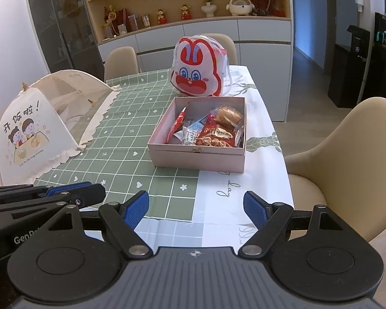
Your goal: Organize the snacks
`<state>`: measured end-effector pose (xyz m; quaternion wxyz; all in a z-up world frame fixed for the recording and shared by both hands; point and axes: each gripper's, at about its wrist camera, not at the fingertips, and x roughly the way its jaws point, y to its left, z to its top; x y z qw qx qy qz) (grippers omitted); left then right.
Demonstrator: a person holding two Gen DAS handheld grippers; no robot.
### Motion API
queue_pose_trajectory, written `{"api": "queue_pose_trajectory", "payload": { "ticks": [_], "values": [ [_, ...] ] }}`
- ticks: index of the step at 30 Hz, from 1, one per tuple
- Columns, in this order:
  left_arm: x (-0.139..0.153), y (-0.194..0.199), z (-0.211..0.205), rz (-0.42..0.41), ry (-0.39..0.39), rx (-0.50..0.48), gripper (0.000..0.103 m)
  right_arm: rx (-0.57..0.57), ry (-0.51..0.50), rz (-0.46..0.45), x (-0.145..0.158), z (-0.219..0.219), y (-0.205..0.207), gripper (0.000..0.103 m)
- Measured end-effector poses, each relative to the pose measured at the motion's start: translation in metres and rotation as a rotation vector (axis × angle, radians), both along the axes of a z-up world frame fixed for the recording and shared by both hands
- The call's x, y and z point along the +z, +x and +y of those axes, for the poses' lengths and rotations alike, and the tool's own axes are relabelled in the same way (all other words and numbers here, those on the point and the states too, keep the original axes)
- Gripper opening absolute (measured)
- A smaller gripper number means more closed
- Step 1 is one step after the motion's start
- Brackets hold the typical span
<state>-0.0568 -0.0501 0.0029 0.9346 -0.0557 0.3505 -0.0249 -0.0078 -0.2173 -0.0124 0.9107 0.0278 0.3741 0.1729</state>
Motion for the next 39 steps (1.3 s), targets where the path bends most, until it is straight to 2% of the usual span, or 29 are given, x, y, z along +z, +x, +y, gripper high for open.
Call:
{"api": "queue_pose_trajectory", "payload": {
  "ticks": [39],
  "values": [
    [-0.0038,0.0005,0.0004,0.024,-0.01,-0.004,0.013,-0.005,-0.001,0.014,-0.0019,0.0033,-0.0002,0.081]
  ]
}}
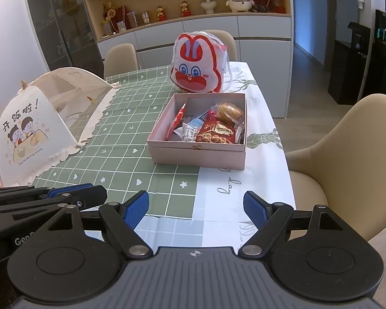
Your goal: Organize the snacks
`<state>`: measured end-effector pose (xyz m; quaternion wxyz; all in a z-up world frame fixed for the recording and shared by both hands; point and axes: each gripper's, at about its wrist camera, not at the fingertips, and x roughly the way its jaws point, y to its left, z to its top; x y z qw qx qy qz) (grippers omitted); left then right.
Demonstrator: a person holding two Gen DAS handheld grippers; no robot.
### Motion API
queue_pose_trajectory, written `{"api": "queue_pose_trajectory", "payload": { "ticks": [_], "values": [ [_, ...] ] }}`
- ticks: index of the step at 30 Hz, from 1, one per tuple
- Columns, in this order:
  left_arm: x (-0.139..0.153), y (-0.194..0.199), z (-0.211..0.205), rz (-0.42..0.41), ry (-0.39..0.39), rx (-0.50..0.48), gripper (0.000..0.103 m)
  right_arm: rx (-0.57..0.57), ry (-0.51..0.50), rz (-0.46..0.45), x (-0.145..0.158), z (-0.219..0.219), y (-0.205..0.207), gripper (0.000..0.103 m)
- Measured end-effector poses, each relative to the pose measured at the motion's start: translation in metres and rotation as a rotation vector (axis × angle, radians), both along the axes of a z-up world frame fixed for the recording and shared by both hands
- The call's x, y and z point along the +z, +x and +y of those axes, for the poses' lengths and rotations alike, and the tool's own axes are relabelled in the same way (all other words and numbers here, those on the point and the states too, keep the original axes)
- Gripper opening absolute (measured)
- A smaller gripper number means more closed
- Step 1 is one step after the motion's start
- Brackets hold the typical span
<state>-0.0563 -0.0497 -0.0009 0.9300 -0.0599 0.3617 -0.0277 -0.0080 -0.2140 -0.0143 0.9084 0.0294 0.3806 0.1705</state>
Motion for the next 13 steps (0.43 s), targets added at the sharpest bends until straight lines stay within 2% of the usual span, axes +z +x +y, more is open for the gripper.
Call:
{"api": "queue_pose_trajectory", "payload": {
  "ticks": [10,13],
  "values": [
    [-0.0031,0.0031,-0.0008,0.01,-0.018,-0.033,0.013,-0.016,-0.012,0.005,0.0001,-0.002,0.0042,0.081],
    [-0.0068,0.005,0.0031,0.029,-0.033,-0.014,0.013,-0.018,-0.015,0.015,-0.0014,-0.0002,0.0083,0.081]
  ]
}}
